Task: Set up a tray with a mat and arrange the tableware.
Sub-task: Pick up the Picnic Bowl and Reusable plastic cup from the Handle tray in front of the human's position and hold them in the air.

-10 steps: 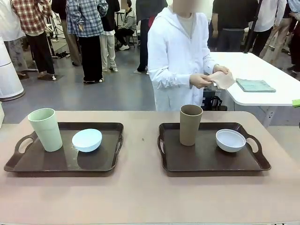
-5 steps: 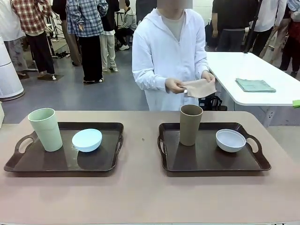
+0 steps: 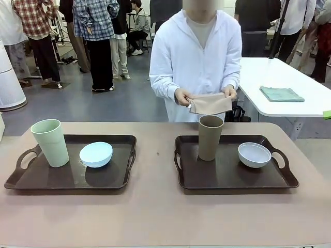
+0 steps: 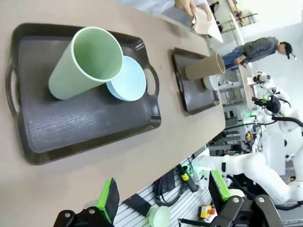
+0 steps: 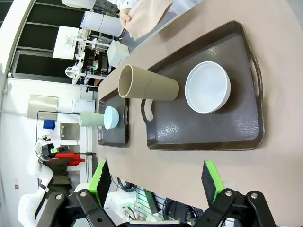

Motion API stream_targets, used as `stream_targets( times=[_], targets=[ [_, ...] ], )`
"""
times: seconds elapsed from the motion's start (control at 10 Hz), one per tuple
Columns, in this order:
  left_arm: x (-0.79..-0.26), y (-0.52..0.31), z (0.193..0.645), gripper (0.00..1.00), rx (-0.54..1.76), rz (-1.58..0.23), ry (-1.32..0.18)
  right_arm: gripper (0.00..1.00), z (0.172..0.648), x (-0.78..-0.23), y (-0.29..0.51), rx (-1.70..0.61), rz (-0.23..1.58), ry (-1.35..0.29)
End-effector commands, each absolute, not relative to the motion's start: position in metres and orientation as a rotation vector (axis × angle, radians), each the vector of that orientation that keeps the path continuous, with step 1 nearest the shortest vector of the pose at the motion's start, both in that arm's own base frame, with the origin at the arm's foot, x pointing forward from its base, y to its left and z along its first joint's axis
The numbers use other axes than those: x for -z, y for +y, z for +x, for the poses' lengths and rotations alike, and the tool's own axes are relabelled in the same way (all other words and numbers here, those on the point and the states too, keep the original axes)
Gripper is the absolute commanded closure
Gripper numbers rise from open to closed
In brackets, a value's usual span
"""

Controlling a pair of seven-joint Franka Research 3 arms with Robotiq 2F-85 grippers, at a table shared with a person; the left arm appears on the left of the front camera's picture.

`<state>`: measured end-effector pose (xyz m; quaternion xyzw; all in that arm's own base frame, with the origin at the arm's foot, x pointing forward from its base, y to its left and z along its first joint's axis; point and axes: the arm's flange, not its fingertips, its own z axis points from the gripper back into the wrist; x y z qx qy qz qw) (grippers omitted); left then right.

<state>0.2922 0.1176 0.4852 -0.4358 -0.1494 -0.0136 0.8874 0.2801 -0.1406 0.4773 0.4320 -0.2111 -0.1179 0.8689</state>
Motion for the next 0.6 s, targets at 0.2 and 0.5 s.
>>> stream_targets(
  times=[0.2,0.5],
  targets=[
    [-0.4855,0.1193,0.2940,0.00,0.043,-0.926,-0.330,0.00,0.2836,-0.4762,-0.1432,0.230,0.924,-0.455],
    [-0.4855,0.1193,0.2940,0.00,0.043,-0.926,-0.330,0.00,0.2836,-0.4762,-0.1432,0.230,0.924,-0.455]
  ],
)
